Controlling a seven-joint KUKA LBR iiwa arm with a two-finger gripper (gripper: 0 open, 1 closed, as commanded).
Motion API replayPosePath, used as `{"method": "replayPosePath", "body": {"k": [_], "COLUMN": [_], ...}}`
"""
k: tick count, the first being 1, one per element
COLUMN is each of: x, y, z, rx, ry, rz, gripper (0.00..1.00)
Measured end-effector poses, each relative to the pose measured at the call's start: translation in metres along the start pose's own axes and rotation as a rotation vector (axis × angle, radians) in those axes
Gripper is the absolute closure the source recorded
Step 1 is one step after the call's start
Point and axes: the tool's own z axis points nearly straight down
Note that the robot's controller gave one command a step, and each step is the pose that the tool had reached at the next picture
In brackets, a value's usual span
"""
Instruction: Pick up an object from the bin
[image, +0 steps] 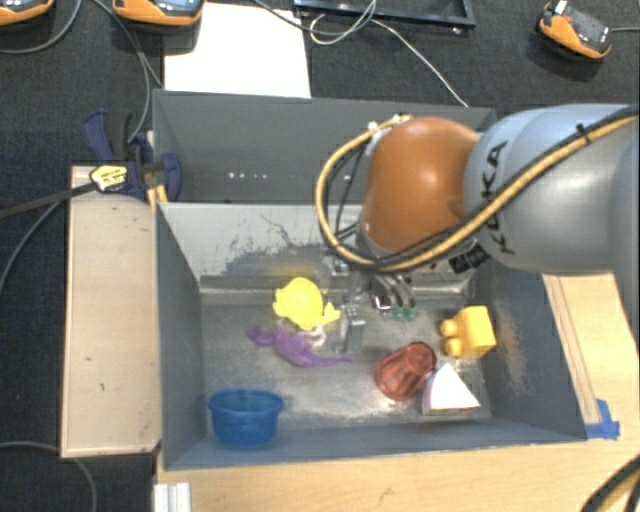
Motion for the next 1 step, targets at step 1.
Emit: {"method": "replayPosePath", "body": {"k": [1], "x": [-0.0155], "y": [0.0027], "z": [0.0202], "rx": [0.009], "ry": [-0.004], "rz": [-0.036], "gripper": [0.0]}}
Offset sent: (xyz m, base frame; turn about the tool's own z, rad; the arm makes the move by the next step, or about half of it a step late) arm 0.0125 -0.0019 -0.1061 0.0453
